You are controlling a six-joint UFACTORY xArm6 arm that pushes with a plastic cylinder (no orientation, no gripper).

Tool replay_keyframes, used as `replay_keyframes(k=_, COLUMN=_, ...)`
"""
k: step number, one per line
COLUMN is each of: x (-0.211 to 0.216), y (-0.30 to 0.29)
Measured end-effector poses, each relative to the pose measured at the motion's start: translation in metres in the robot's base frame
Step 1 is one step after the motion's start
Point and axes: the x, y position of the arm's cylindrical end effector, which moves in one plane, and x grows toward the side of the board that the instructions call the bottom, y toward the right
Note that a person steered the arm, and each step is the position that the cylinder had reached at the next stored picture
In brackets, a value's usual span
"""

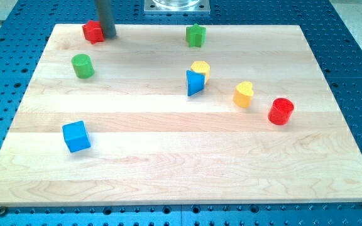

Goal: Form a triangle with yellow blocks and red circle

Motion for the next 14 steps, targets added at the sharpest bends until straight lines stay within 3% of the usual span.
replay_keyframes(k=2, x=0.011, y=-0.006)
replay_keyframes(k=4, x=0.103, y=0.119)
replay_keyframes(k=5, x=0.128, y=0.156)
replay_keyframes(k=6, x=0.098, y=0.18)
replay_keyframes(k=8, x=0.116, y=0.292)
replay_keyframes(k=9, x=0.149, y=0.354)
replay_keyframes(k=10, x=0.219, y=0.401)
replay_keyframes(k=12, x=0.239, y=0.293)
replay_keyframes(k=13, x=0.225, y=0.286)
replay_keyframes(k=14, x=0.149, y=0.307)
